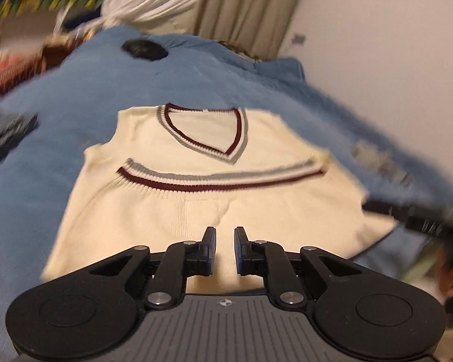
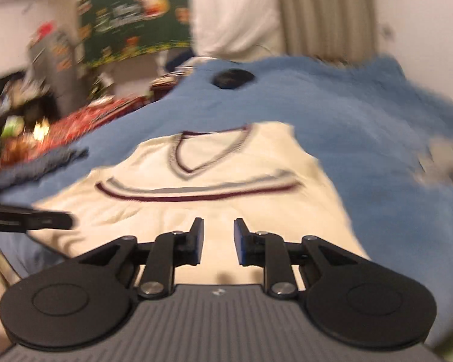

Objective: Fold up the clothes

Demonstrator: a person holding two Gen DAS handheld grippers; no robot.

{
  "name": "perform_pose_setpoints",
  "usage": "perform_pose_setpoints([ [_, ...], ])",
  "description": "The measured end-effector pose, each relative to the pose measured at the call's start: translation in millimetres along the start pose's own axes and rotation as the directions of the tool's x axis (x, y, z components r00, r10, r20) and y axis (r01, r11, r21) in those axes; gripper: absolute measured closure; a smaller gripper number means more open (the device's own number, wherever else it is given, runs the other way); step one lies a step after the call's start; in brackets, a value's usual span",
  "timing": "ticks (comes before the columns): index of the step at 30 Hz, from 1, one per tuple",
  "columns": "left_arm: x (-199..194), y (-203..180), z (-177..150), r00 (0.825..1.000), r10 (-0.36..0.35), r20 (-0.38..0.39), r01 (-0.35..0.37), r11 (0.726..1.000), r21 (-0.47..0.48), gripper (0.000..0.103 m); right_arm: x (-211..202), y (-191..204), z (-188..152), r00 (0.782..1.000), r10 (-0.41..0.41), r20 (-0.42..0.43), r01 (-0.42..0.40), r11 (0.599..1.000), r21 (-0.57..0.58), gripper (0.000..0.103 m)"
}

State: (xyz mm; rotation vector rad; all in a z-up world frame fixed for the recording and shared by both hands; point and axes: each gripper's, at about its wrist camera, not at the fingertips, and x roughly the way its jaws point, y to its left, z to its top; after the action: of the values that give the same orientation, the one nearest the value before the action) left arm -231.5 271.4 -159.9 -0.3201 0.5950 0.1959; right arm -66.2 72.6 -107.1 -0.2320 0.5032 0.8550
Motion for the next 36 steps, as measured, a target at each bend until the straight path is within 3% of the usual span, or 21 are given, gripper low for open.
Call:
perform_pose_setpoints([
  [3,13,-11,-18,0.998,0.062,-0.004,-0.061,0.994,0.090,0.090,20,24,-15,1.000,0.005,-0.026,-0.007,0.995,-0.097,0.080],
  [6,4,-2,-34,0.998,0.060,0.002,-0.060,0.996,0.072,0.090,22,29,-41,0.998,0.027,-0.065,-0.035,0.992,-0.118,0.080],
  [10,-4,6,-45,0.999,0.048,0.001,-0.048,0.998,0.050,0.090,11,26,-62,0.998,0.049,-0.049,-0.053,0.994,-0.097,0.078],
  [15,-15,-10,-43,0.997,0.071,0.011,-0.072,0.989,0.130,0.090,-5,34,-55,0.998,0.047,-0.052,-0.054,0.991,-0.124,0.069],
  [20,-24,-38,-27,0.995,-0.007,0.104,-0.016,0.976,0.218,0.089,-20,47,-24,0.990,0.121,0.074,-0.105,0.975,-0.198,0.069],
  [24,10,-42,-19,0.996,-0.064,0.069,0.051,0.983,0.178,0.090,15,52,-23,0.985,0.169,-0.031,-0.172,0.975,-0.143,0.082],
  [27,27,-40,-32,0.998,-0.070,0.004,0.069,0.983,0.172,0.090,25,51,-42,0.979,0.174,-0.107,-0.186,0.975,-0.124,0.082],
  [30,24,-41,-46,0.998,-0.061,-0.016,0.063,0.979,0.193,0.087,16,54,-60,0.979,0.168,-0.116,-0.186,0.969,-0.163,0.082],
  [34,6,-47,-44,0.999,-0.039,-0.025,0.044,0.973,0.228,0.086,-2,51,-54,0.974,0.188,-0.129,-0.208,0.966,-0.157,0.078],
  [36,-4,-50,-40,0.999,-0.024,-0.024,0.029,0.967,0.254,0.082,-13,48,-45,0.975,0.184,-0.126,-0.203,0.966,-0.160,0.070],
])
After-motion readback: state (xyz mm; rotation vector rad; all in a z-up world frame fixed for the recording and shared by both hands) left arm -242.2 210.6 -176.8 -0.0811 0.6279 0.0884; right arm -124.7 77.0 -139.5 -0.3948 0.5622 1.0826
